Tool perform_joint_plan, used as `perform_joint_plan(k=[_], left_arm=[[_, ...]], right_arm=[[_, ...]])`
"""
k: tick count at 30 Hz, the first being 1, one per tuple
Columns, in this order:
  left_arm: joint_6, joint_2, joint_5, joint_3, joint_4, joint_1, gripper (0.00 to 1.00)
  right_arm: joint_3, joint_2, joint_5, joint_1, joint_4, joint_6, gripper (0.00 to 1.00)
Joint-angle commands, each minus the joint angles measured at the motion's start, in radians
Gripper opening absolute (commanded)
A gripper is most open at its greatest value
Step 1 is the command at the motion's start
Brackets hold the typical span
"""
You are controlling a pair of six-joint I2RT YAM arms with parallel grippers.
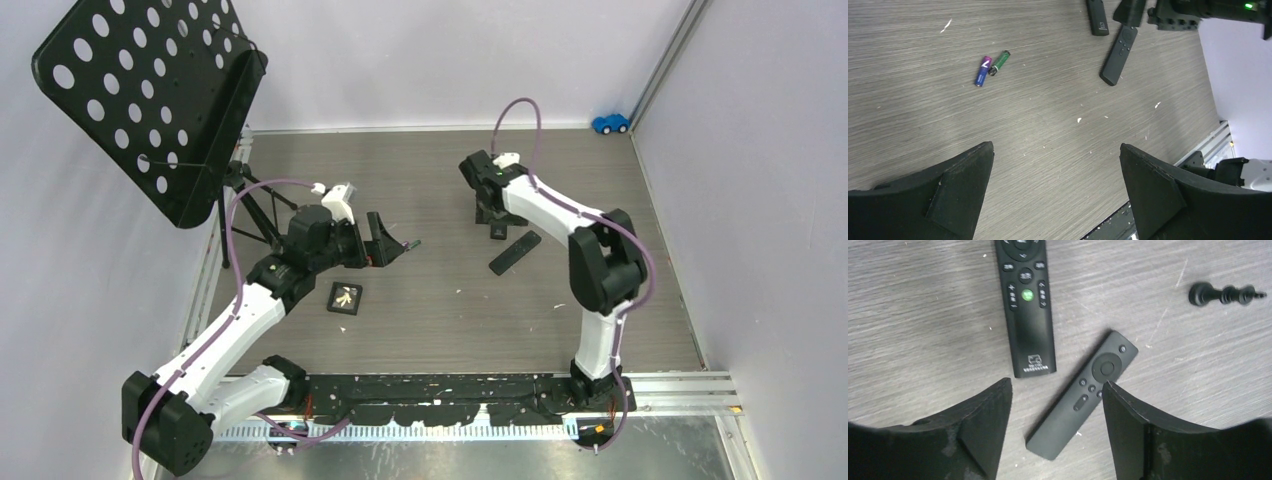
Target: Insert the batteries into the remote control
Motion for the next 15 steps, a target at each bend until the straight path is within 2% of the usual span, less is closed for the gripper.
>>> perform_joint_plan(k=[1,9,15], left_arm=[[0.03,-0.014,-0.04,0.039,-0.005,0.005,1.0],[0.027,-0.003,-0.028,0.042,-0.005,0.005,1.0],[0.018,-0.004,-0.025,0.034,0.001,0.005,1.0]], right_arm=[[-0.122,-0.104,-0.062,-0.051,0.054,0.116,0.75],[-0.285,-0.14,-0.211,-0.135,0.16,0.248,0.78],[-0.328,-0.125,-0.28,-0.175,0.233,0.28,0.78]])
